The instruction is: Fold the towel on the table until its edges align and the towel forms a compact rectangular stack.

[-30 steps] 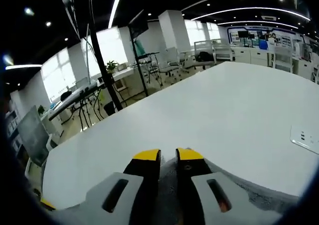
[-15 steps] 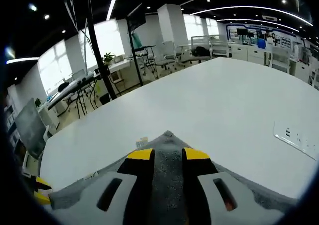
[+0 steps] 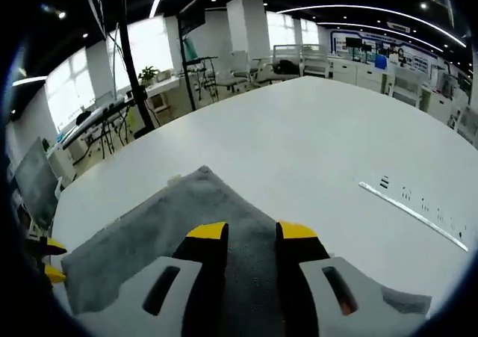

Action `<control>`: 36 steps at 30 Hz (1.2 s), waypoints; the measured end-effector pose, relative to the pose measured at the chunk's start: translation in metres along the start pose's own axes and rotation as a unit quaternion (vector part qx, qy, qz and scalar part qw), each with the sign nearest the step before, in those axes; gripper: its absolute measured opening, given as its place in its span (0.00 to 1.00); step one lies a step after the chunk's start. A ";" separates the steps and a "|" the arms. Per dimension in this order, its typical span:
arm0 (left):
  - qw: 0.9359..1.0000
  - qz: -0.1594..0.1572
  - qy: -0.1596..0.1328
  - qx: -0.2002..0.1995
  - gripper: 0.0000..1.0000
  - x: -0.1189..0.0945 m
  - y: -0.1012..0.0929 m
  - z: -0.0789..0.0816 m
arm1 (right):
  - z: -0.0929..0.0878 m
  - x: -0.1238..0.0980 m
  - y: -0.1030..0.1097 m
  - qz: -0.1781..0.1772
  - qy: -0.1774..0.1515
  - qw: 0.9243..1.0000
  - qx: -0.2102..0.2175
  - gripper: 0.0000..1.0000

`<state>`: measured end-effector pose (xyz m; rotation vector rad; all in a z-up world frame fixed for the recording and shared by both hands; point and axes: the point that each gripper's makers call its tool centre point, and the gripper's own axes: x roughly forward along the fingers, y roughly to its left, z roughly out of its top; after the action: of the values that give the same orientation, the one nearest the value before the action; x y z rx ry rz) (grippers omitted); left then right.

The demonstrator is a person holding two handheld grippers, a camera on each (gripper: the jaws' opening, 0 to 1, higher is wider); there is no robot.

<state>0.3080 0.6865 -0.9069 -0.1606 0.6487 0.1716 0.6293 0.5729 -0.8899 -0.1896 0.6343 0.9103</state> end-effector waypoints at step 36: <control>1.000 -0.003 0.012 0.016 0.35 0.007 0.014 -0.001 | -0.084 -0.113 -0.150 -0.140 0.032 0.988 0.063 0.28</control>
<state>0.3099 0.7005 -0.9133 -0.1331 0.6751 0.1531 0.6602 0.3703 -0.9069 -0.1894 0.7034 0.5924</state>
